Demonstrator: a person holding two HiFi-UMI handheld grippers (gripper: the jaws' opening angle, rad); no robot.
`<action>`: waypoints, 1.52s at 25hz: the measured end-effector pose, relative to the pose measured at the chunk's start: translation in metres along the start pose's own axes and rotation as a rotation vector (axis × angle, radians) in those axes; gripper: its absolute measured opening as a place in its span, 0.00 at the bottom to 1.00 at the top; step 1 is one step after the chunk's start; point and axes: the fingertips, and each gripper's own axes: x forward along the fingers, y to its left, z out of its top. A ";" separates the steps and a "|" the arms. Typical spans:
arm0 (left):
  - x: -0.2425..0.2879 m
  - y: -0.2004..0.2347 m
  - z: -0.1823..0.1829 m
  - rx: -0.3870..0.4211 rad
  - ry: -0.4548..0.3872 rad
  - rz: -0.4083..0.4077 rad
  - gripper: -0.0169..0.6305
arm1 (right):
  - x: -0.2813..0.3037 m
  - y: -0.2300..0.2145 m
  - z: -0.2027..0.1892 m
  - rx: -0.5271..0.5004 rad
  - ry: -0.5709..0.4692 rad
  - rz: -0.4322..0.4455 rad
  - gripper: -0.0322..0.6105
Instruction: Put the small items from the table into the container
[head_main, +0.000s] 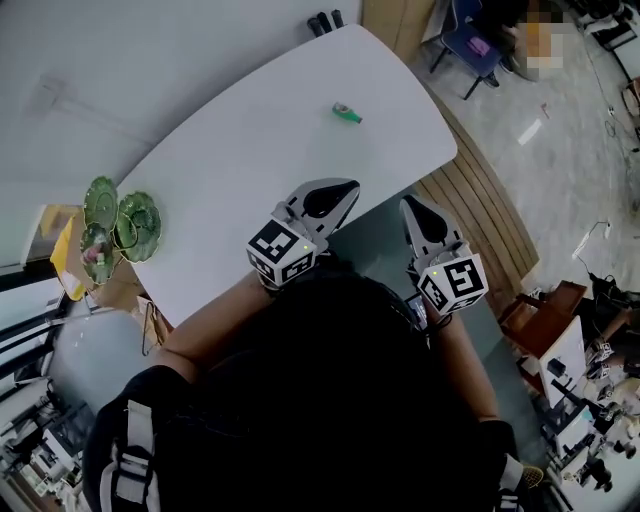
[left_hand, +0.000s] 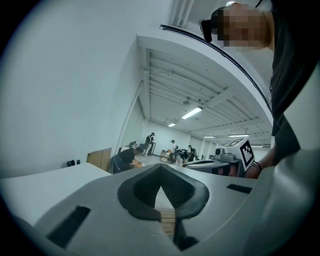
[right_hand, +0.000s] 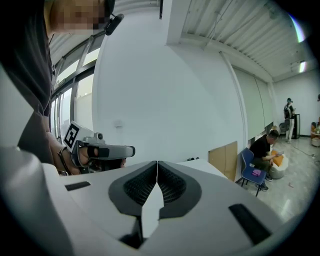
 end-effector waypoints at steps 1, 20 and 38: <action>-0.001 0.011 0.002 -0.005 0.000 0.012 0.03 | 0.012 -0.001 0.003 0.001 0.003 0.012 0.08; 0.012 0.140 0.039 -0.058 -0.072 0.416 0.03 | 0.181 -0.067 0.044 -0.051 0.105 0.390 0.08; 0.050 0.141 0.032 -0.145 -0.137 0.841 0.03 | 0.218 -0.132 0.055 -0.129 0.217 0.735 0.08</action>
